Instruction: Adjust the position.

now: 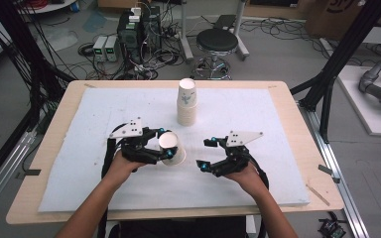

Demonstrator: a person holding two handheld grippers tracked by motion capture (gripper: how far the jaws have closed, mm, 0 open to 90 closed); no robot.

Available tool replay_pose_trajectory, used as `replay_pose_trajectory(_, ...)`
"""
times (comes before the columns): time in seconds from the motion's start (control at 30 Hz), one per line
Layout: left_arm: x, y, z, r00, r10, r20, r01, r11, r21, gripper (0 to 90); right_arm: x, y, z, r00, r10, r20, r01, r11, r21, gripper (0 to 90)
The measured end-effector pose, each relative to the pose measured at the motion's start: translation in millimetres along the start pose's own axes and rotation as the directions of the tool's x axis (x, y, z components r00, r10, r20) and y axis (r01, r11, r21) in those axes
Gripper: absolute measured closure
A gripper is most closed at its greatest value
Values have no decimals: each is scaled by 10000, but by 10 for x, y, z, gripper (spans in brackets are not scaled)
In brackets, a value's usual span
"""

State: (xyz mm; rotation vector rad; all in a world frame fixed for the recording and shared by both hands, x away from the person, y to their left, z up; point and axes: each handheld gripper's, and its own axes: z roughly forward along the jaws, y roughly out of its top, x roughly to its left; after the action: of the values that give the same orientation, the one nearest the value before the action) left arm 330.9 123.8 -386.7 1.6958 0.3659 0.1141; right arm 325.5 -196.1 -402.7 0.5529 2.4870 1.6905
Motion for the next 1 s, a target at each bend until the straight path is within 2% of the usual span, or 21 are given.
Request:
replay_pose_trajectory(0.13,-68,8,85,9993,88,359,-91,9999,74,350,55,12,41,9996,-168,-234,169,9999,20,175)
replay_pose_trajectory(0.33,-129,11,217,9969,-13,790,-1,9998,185,350,98,6,71,9988,-334,-347,335,9994,36,175)
replay_pose_trajectory(0.77,-172,22,302,9929,-221,1171,213,9997,78,352,168,-11,205,9959,-524,-741,531,9986,78,175)
replay_pose_trajectory(0.9,-182,26,320,9910,-306,1304,315,9995,-50,352,180,-7,238,9946,-427,-950,425,9991,-42,175)
replay_pose_trajectory(1.0,-190,28,326,9899,-404,1357,425,9990,-124,351,185,-9,254,9946,-439,-941,441,9990,4,175)
